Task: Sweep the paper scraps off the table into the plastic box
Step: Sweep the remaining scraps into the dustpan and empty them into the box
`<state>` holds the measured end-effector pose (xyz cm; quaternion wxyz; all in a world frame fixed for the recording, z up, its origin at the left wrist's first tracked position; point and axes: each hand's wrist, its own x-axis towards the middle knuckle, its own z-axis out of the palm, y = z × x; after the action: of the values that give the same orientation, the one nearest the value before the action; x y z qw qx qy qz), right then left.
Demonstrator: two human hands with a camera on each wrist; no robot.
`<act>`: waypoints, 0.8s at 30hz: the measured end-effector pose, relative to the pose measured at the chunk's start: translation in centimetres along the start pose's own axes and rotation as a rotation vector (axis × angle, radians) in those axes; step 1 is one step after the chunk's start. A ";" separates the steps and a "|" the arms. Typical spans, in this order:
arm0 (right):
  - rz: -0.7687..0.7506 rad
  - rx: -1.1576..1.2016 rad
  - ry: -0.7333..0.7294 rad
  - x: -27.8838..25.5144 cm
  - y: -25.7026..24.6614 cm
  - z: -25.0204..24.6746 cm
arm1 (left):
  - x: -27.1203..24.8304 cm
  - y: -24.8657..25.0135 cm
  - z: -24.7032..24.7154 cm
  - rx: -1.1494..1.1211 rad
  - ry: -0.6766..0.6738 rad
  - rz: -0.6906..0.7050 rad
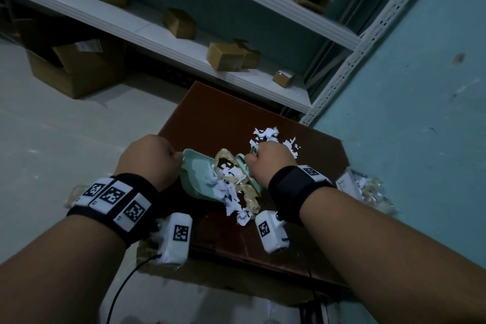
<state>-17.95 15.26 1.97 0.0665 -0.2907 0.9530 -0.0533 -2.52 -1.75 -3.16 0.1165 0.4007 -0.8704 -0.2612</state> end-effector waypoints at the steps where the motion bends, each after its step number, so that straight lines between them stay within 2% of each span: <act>1: -0.015 0.011 -0.007 -0.1 -0.2 0.1 | 0.0 -0.1 0.2 -0.004 -0.010 -0.005; 10: -0.122 0.090 0.004 -1.6 -1.6 0.0 | -0.2 0.3 1.9 -0.041 -0.076 -0.035; 14: -0.173 0.138 -0.014 -2.6 -1.6 -0.4 | 0.1 0.2 2.4 -0.158 -0.092 -0.058; 20: -0.131 0.304 0.090 -3.9 1.4 -1.7 | 0.3 -0.7 2.4 -0.294 -0.077 -0.097; 24: -0.041 0.389 0.151 -4.9 3.3 -1.9 | 0.1 -1.4 1.9 -0.348 -0.067 -0.109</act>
<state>-16.01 20.87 3.81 0.0488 -0.2869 0.9209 -0.2593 -2.52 -1.93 -5.46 0.1406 0.4124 -0.7924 -0.4269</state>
